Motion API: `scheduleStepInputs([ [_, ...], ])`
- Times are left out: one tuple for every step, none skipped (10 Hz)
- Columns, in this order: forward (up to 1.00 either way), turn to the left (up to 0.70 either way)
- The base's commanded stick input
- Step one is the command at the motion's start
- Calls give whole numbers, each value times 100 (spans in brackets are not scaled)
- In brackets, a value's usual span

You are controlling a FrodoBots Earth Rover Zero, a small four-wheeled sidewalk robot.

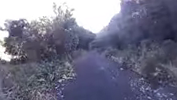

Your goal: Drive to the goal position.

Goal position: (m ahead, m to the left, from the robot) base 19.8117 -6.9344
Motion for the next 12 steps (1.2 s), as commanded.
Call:
scheduleStepInputs([
  [70,0],
  [70,0],
  [70,12],
  [70,14],
  [70,14],
  [70,14],
  [70,14],
  [70,14],
  [70,14],
  [70,14],
  [70,14],
  [70,7],
])
